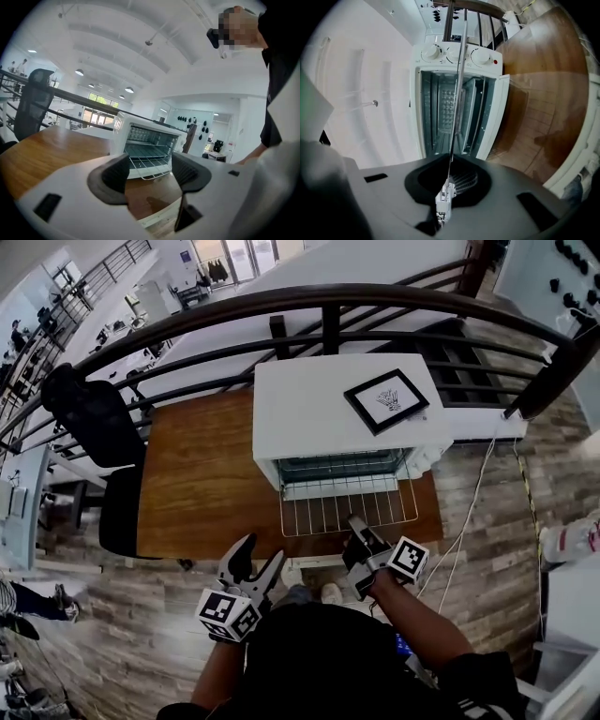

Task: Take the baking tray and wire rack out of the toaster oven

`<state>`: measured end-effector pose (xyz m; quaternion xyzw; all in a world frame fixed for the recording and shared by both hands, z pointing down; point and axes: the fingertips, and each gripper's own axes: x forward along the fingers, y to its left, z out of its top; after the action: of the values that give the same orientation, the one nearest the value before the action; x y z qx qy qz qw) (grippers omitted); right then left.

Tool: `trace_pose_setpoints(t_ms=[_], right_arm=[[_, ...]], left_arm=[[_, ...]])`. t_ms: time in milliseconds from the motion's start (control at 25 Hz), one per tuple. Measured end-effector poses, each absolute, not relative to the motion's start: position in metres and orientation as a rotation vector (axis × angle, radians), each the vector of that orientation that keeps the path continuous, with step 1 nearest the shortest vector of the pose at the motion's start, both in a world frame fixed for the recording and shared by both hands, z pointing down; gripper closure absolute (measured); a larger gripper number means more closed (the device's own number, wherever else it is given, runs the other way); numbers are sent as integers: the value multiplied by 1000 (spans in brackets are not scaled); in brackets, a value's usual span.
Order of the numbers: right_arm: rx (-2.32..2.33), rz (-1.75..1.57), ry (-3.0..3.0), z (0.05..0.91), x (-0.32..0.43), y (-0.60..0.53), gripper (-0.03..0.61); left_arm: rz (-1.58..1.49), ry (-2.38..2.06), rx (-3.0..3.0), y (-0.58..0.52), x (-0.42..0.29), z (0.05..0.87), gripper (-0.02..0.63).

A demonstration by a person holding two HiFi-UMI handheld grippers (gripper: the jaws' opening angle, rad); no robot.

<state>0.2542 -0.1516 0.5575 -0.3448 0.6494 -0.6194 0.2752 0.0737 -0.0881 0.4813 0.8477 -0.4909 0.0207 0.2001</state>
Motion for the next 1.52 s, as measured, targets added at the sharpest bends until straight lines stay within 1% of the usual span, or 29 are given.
trace_pose_setpoints(t_ms=[320, 840, 1240, 1520], right_arm=[[-845, -1712, 1690, 548, 258, -128, 581], [-781, -1732, 1744, 532, 266, -83, 581], [-881, -1662, 1842, 525, 242, -50, 582], [-914, -1667, 1819, 526, 170, -18, 583]], left_arm=[[67, -1355, 2379, -71, 95, 482, 325], [-18, -1420, 2312, -29, 91, 478, 325], [-2, -1305, 2385, -17, 60, 485, 325], [-2, -1237, 2398, 0, -13, 489, 325]])
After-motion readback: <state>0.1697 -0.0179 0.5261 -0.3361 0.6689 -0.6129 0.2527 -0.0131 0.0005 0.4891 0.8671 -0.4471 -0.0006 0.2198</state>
